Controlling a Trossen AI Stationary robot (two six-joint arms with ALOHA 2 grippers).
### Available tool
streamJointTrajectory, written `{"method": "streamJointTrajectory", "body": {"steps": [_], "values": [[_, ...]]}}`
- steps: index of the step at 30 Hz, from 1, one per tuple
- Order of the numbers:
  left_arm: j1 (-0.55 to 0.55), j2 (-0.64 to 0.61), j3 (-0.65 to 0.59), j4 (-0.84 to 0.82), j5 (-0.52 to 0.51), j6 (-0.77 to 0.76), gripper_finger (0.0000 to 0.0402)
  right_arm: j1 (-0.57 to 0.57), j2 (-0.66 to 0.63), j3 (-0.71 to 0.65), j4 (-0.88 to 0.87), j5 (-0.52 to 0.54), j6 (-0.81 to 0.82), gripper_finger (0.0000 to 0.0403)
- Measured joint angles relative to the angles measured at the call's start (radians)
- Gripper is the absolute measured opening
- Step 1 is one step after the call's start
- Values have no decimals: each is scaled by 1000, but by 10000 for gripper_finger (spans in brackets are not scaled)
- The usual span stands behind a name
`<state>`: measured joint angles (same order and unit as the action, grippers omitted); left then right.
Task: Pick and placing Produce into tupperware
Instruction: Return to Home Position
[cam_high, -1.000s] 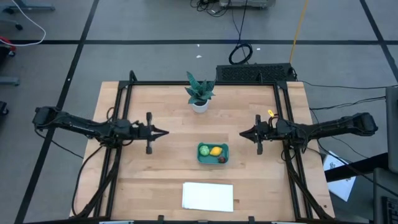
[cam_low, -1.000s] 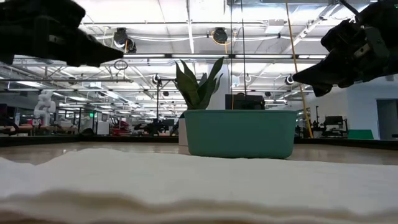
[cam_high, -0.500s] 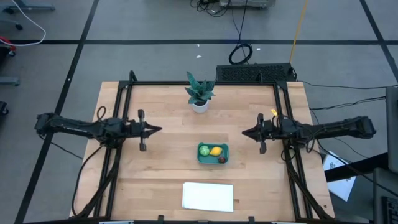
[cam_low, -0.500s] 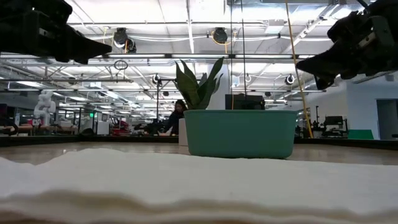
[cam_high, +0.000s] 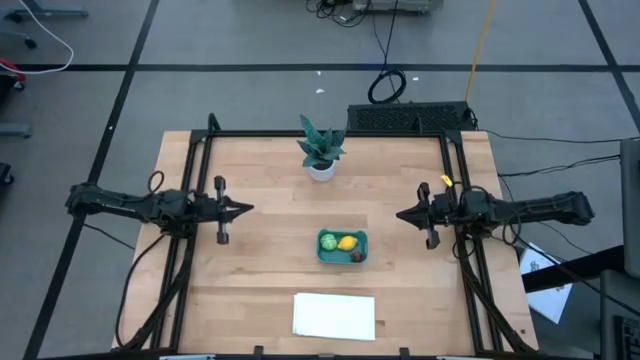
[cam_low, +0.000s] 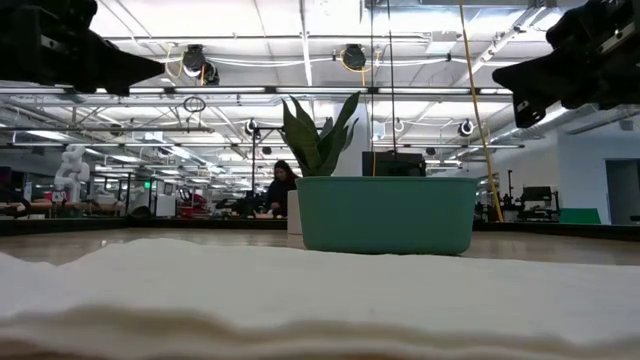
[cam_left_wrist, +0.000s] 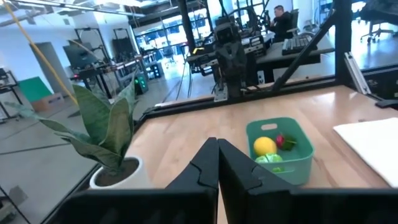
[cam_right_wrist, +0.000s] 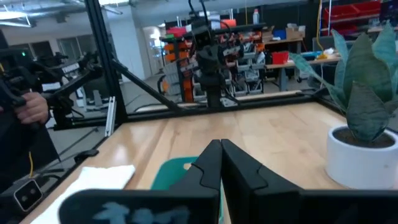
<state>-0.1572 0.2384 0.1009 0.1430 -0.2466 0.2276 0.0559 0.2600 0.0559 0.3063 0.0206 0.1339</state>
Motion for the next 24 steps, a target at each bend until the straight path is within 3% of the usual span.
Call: {"method": "streamJointTrajectory", "body": {"steps": [12, 24], "values": [[-40, -6, 0, -37, 18, 27, 1, 0, -135, 0, -100, 0, 10, 0], [-62, -11, 0, -31, 63, 57, 1, 0, -175, 0, -137, 2, 14, 0]]}}
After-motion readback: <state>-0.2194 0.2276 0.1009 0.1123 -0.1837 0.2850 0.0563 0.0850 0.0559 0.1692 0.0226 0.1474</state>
